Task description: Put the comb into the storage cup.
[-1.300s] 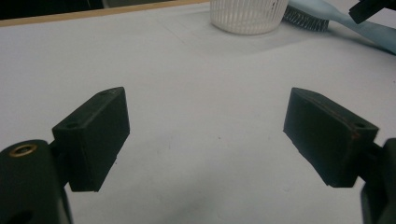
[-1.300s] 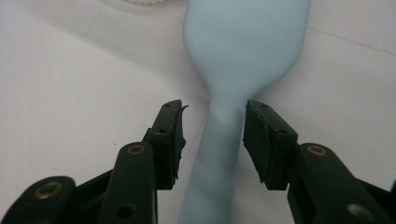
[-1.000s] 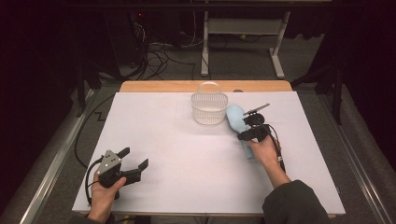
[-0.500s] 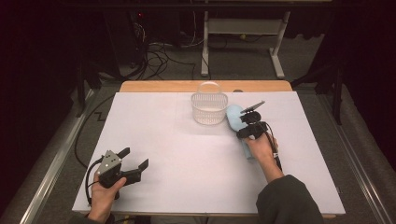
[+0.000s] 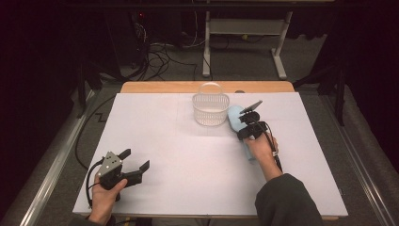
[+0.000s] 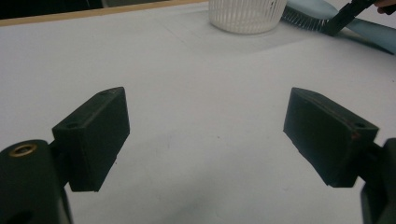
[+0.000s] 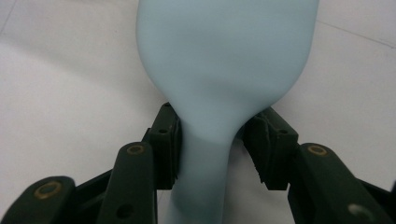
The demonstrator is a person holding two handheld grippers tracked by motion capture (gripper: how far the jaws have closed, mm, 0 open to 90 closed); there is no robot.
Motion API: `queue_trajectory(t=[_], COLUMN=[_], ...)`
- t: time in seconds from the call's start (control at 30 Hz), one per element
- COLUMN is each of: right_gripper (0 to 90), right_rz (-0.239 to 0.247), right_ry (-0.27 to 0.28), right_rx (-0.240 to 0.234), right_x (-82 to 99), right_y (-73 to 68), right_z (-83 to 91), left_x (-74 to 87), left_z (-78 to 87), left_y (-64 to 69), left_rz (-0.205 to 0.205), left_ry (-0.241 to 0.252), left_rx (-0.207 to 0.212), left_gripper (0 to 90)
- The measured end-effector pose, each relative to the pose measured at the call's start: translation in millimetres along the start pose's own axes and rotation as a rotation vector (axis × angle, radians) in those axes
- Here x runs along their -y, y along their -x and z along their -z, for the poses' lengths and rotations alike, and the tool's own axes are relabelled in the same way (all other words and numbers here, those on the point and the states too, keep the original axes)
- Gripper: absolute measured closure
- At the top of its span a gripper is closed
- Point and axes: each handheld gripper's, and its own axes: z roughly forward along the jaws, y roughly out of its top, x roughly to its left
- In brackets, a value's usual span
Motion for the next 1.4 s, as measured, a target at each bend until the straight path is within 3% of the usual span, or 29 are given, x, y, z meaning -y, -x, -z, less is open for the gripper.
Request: queue_trajectory(t=[0.27,0.77,0.97,1.17,1.4], right_gripper=[69.7,70.6,70.6,70.6,70.5], right_rz=[0.003,0.011,-0.003,0.014,0.019], right_ry=[0.001,0.025,0.060,0.093,0.145], right_rx=[0.003,0.013,0.007,0.003,-0.012], right_x=[0.2,5.4,10.6,18.0,35.7], right_y=[3.2,7.3,12.6,16.4,29.8], right_z=[0.4,4.5,13.8,27.2,46.0], left_x=[0.0,0.2,0.1,0.0,0.2], left_z=[-0.7,-2.2,-2.0,-1.8,-0.8], left_y=[-1.1,-1.6,-1.4,-1.6,-1.4], left_rz=[0.007,0.012,0.012,0.016,0.011], left_ry=[-0.004,-0.017,-0.015,-0.018,-0.021], left_rx=[0.001,0.003,0.009,0.010,-0.002], left_gripper=[15.5,15.5,15.5,15.5,15.5])
